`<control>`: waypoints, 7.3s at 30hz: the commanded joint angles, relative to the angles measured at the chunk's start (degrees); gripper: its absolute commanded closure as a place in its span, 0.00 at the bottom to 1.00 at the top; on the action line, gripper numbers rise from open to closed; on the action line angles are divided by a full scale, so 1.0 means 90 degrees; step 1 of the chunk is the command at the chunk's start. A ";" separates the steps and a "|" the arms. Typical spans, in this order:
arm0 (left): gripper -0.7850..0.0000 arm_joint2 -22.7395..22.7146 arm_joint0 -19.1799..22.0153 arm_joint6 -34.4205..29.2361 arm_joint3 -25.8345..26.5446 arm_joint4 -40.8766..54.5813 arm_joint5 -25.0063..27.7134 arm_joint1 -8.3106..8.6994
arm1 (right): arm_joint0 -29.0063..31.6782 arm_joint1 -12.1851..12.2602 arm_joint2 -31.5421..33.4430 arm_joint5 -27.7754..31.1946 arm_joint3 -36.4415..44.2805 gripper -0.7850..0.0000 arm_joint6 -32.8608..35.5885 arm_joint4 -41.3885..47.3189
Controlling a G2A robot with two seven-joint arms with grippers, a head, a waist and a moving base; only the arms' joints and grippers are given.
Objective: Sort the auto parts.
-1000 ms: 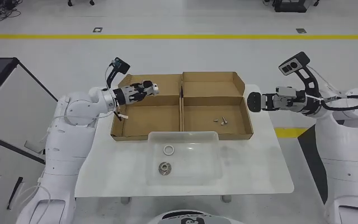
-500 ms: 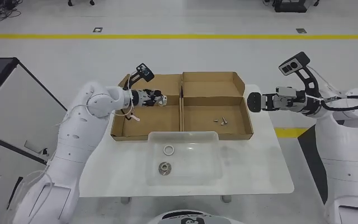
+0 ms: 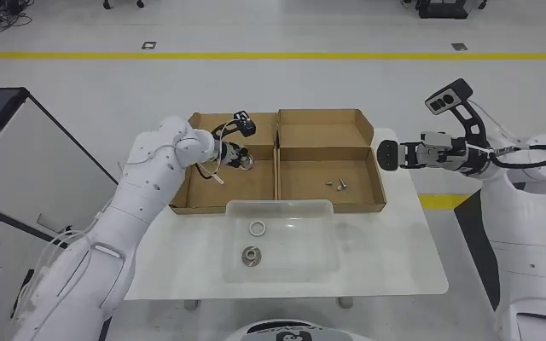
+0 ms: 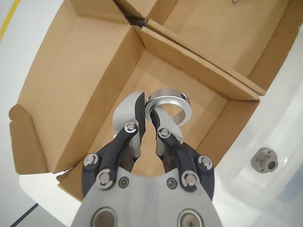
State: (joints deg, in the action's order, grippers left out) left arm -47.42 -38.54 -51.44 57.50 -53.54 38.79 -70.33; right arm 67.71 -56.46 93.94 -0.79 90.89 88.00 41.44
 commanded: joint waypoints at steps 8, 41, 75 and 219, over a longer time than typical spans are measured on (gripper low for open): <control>1.00 0.0871 0.0381 0.0362 -0.0967 -0.0519 0.0129 -0.0371 | 0.0000 0.0000 0.0000 0.0000 0.0000 0.00 0.0000 0.0000; 0.00 0.1599 0.1166 0.1220 -0.2948 -0.0822 0.0341 -0.1127 | 0.0000 0.0000 0.0000 0.0000 0.0000 0.00 0.0000 0.0000; 0.00 0.0542 -0.0269 -0.1060 0.3920 0.1738 0.0504 0.1618 | 0.0000 0.0000 0.0000 0.0000 0.0000 0.00 0.0000 0.0000; 0.60 0.4187 0.0435 -0.3251 0.3367 0.1203 -0.1685 0.0189 | 0.0000 0.0000 0.0000 0.0000 0.0000 0.00 0.0000 0.0000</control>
State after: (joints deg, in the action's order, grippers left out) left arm -9.74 -34.78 -80.77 88.20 -42.90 23.55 -68.52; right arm 67.71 -56.46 93.94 -0.79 90.89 88.00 41.44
